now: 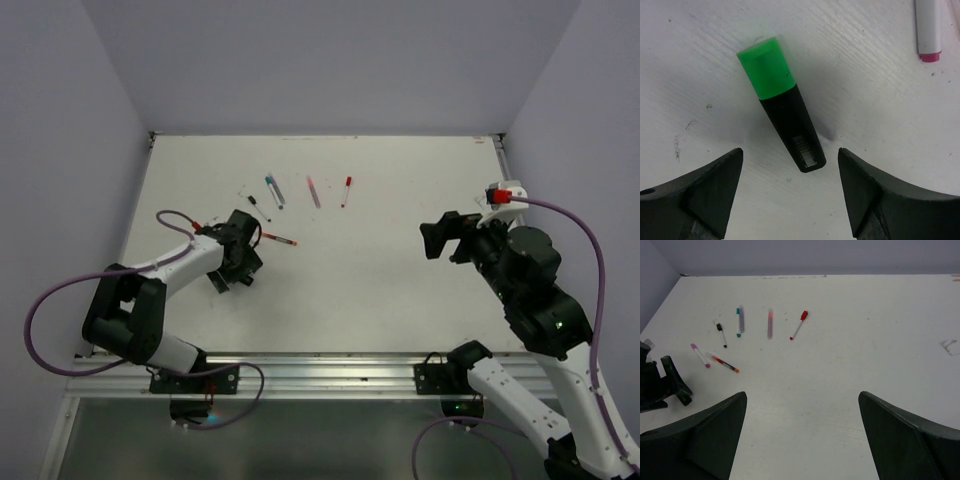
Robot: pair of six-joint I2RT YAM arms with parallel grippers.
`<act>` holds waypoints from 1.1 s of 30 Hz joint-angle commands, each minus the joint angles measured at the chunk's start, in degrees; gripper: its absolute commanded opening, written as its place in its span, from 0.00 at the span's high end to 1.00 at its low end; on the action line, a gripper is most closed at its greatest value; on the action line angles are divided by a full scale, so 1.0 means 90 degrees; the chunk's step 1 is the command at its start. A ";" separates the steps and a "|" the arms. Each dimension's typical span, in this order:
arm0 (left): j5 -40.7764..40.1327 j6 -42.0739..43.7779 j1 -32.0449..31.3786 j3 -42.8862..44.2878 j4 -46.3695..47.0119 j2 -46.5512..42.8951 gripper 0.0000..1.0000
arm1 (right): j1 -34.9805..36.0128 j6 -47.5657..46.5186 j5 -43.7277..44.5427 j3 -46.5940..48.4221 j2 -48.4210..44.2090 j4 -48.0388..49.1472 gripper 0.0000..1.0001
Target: Open the pen caps
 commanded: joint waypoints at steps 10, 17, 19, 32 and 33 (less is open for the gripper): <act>-0.0341 -0.0847 -0.0058 0.0163 0.0466 0.0337 0.27 | 0.0028 -0.0364 0.0231 -0.0092 -0.0219 0.0081 0.01; -0.0488 -0.0965 -0.0068 0.0095 0.0476 0.0444 0.38 | 0.0067 -0.0374 0.0173 -0.0130 -0.0238 0.0081 0.01; -0.0507 -0.0984 -0.0058 0.0007 0.0486 0.0434 0.46 | 0.0067 -0.0384 0.0173 -0.0140 -0.0258 0.0062 0.01; -0.0566 0.0396 -0.0058 -0.0355 0.0407 -0.0522 0.98 | 0.0068 -0.0393 -0.0783 -0.0111 0.0054 0.0383 0.02; -0.0518 0.0760 -0.0058 -0.0306 0.0475 -0.0619 0.99 | 0.0067 -0.0384 -0.0939 -0.0014 0.0171 0.0394 0.01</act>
